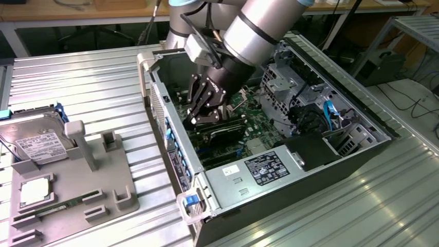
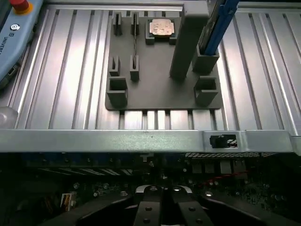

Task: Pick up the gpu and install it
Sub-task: 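Press down on the gpu until it lock into place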

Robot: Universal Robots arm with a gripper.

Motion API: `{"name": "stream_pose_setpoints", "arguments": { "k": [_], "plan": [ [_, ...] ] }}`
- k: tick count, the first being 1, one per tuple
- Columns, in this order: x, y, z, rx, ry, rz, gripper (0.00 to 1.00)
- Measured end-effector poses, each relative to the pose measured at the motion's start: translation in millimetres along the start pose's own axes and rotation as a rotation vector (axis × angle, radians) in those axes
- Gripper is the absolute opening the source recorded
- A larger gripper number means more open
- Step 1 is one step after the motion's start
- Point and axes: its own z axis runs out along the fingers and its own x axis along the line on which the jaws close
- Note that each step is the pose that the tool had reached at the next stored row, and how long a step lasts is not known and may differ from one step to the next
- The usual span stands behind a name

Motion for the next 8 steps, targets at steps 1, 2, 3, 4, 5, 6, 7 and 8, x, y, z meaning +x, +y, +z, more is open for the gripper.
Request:
{"name": "stream_pose_setpoints", "arguments": {
  "k": [1, 2, 3, 4, 5, 6, 7, 8],
  "plan": [
    [8.8, -3.8, -0.8, -0.0184, -0.0002, 0.000, 0.11],
    [8.8, -3.8, 0.2, -0.0185, -0.0003, 0.000, 0.11],
    [8.7, -3.5, 1.3, -0.0185, -0.0003, 0.000, 0.11],
    [8.7, -3.4, 1.7, -0.0188, -0.0002, 0.000, 0.11],
    [8.7, -3.6, 2.2, -0.0191, 0.0000, 0.000, 0.11],
    [8.7, -3.7, 2.8, -0.0193, 0.0000, 0.000, 0.11],
    [8.6, -4.0, 3.6, -0.0195, -0.0003, 0.000, 0.11],
    [8.6, -4.4, 4.4, -0.0196, -0.0002, 0.000, 0.11]
  ]
}}
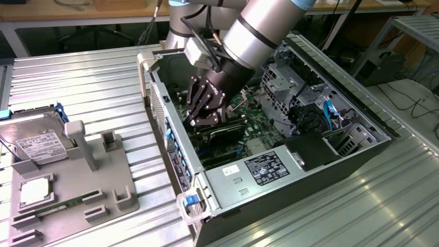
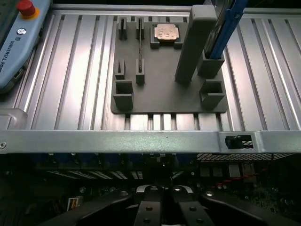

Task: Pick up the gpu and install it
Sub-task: 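Press down on the gpu until it lock into place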

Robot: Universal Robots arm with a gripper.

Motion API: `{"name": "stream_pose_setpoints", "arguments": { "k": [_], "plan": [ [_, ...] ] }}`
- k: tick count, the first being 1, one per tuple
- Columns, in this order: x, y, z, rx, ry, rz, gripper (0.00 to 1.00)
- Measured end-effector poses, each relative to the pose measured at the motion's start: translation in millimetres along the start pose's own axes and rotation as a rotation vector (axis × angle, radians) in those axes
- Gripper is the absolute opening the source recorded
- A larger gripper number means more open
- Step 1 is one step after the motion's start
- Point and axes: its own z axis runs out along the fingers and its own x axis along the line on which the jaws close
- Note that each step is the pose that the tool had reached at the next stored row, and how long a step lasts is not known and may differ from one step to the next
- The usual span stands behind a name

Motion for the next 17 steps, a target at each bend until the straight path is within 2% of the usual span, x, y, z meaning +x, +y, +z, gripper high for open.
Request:
{"name": "stream_pose_setpoints", "arguments": {
  "k": [3, 5, 9, 10, 12, 15, 17],
  "plan": [
    [0.1, -3.5, 5.5, -0.0002, 0.0004, 0.000, 0.11],
    [-0.1, -6.6, 6.6, 0.0004, -0.0016, 0.000, 0.11],
    [-0.3, -14.4, 2.0, 0.0000, -0.0001, 0.000, 0.11],
    [-1.4, -14.5, 2.3, 0.0031, 0.0000, 0.000, 0.11],
    [-4.7, -14.7, 2.5, 0.0165, 0.0012, 0.001, 0.11],
    [-8.6, -14.7, 2.8, 0.0568, 0.0053, 0.002, 0.11],
    [-9.3, -14.6, 3.0, 0.0793, 0.0079, 0.003, 0.11]
  ]
}}
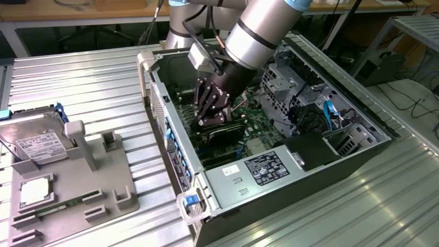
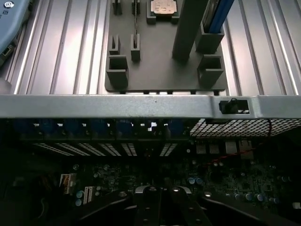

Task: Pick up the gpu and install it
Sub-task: 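Press down on the gpu until it lock into place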

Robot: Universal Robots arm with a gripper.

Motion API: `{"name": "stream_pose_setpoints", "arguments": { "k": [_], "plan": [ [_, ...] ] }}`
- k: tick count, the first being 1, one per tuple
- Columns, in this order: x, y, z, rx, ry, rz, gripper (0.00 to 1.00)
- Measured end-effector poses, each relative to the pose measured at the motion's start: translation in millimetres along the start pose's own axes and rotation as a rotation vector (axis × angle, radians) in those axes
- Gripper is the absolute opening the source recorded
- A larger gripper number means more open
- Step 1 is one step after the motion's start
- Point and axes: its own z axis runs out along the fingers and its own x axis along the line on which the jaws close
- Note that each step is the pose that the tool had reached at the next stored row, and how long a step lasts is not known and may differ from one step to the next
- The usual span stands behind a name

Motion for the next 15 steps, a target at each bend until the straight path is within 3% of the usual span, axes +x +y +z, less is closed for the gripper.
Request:
{"name": "stream_pose_setpoints", "arguments": {
  "k": [2, 3, 4, 7, 11, 15],
  "plan": [
    [-0.3, 0.1, 0.3, 0.0263, 0.0032, 0.001, 0.11],
    [-0.5, 0.1, 0.4, 0.0355, 0.0043, 0.002, 0.11],
    [-0.6, 0.1, 0.5, 0.0489, 0.0063, 0.003, 0.11],
    [-1.2, 0.4, 0.6, 0.0778, 0.0116, 0.004, 0.11],
    [-3.5, 0.5, 0.7, 0.1070, 0.0227, 0.007, 0.11],
    [-7.1, 1.0, 1.2, 0.1329, 0.0399, 0.011, 0.11]
  ]
}}
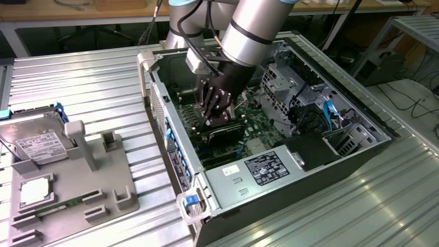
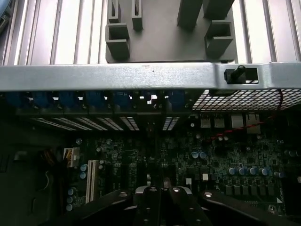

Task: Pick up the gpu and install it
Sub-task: 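Press down on the gpu until it lock into place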

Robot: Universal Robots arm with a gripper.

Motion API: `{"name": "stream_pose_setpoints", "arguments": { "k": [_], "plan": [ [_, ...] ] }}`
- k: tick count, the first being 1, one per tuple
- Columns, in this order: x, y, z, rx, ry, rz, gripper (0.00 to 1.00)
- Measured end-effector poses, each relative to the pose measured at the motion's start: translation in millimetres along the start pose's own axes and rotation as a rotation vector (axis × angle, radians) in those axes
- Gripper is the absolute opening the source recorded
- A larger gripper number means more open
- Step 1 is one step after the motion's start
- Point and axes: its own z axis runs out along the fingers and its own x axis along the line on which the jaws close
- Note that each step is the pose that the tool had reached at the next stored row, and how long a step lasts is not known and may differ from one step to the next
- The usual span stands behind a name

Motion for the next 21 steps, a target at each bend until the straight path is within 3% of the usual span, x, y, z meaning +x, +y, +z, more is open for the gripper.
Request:
{"name": "stream_pose_setpoints", "arguments": {
  "k": [7, 11, 14, 17, 19, 21],
  "plan": [
    [-5.2, 2.0, 1.5, 0.0432, 0.0277, 0.008, 0.11],
    [-6.1, 1.9, 2.5, 0.0611, 0.0302, 0.009, 0.11],
    [-6.5, 1.8, 3.1, 0.0808, 0.0302, 0.011, 0.11],
    [-6.7, 2.3, 3.4, 0.1070, 0.0298, 0.012, 0.11],
    [-6.8, 3.4, 3.8, 0.1293, 0.0297, 0.012, 0.11],
    [-6.8, 4.6, 4.1, 0.1450, 0.0299, 0.013, 0.11]
  ]
}}
